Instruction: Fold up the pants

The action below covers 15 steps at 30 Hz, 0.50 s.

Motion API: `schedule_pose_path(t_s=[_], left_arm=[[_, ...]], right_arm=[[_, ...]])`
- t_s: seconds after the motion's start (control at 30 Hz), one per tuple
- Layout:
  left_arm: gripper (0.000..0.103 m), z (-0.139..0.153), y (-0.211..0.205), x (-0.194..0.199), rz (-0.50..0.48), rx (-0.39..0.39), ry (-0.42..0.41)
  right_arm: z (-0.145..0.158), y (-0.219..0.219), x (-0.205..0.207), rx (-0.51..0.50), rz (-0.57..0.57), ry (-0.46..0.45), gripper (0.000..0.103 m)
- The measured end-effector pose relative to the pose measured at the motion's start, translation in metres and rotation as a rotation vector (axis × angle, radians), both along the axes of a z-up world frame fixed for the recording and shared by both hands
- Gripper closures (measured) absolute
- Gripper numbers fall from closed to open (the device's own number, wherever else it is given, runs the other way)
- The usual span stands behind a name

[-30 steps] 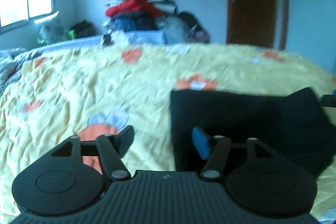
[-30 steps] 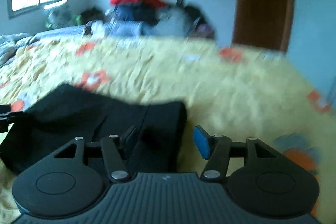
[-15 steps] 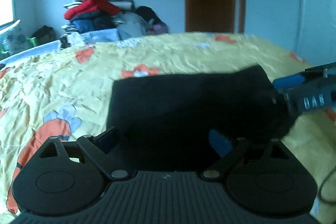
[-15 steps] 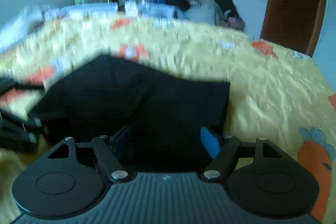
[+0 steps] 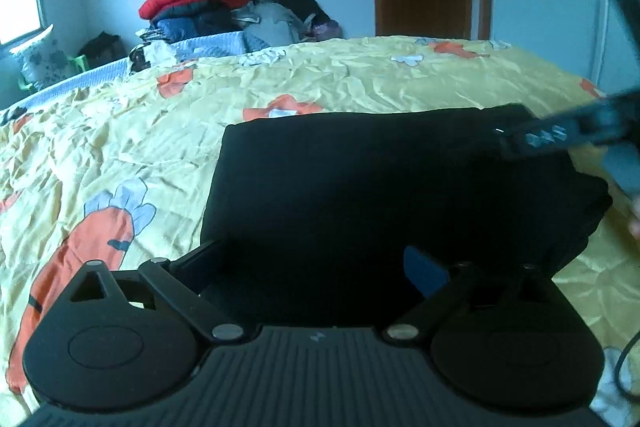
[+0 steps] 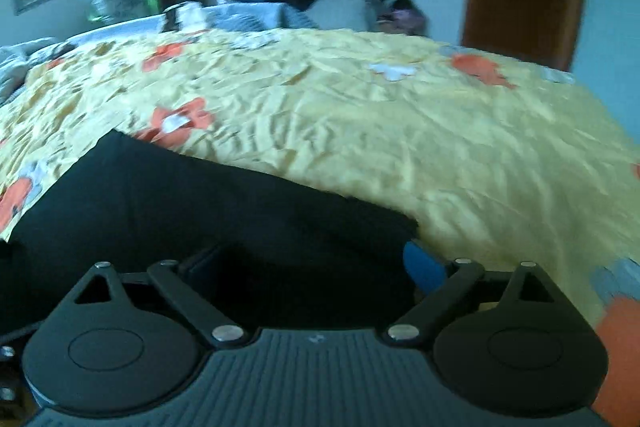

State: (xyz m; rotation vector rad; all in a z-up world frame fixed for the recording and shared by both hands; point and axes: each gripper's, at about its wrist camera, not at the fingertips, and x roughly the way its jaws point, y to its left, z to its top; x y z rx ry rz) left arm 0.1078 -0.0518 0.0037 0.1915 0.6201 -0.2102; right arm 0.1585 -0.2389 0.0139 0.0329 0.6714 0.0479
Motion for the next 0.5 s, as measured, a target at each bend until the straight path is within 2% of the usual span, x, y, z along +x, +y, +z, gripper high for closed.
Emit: schedule_pose_path(t_s=[0.13,0.23,0.27,0.37,0.43,0.5], left_arm=[[0.002,0.002,-0.001,-0.009,-0.007,-0.049,0.016],[0.001,-0.003,-0.009,-0.011,-0.017,-0.008,0.017],[0.001,-0.005,-0.011,-0.011,-0.018,0.005,0.011],[0.001,-0.003,-0.009,-0.015,-0.015,-0.009,0.014],[0.002,0.002,-0.005,-0.020,-0.012,-0.032,0.005],[0.002,0.004,-0.002,-0.022,0.015,-0.040,-0.026]], right_arm=[[0.005,0.018,-0.040,-0.026,0.098,-0.053,0.001],[-0.007,0.031,-0.045,-0.178,0.123,-0.018,0.001],[-0.013,0.028,-0.042,-0.179,0.126,-0.017,0.000],[-0.017,-0.002,-0.037,-0.003,0.093,0.041,0.000],[-0.013,-0.008,-0.045,-0.030,0.049,0.033,0.000],[-0.006,-0.005,-0.058,-0.059,0.016,-0.014,0.000]])
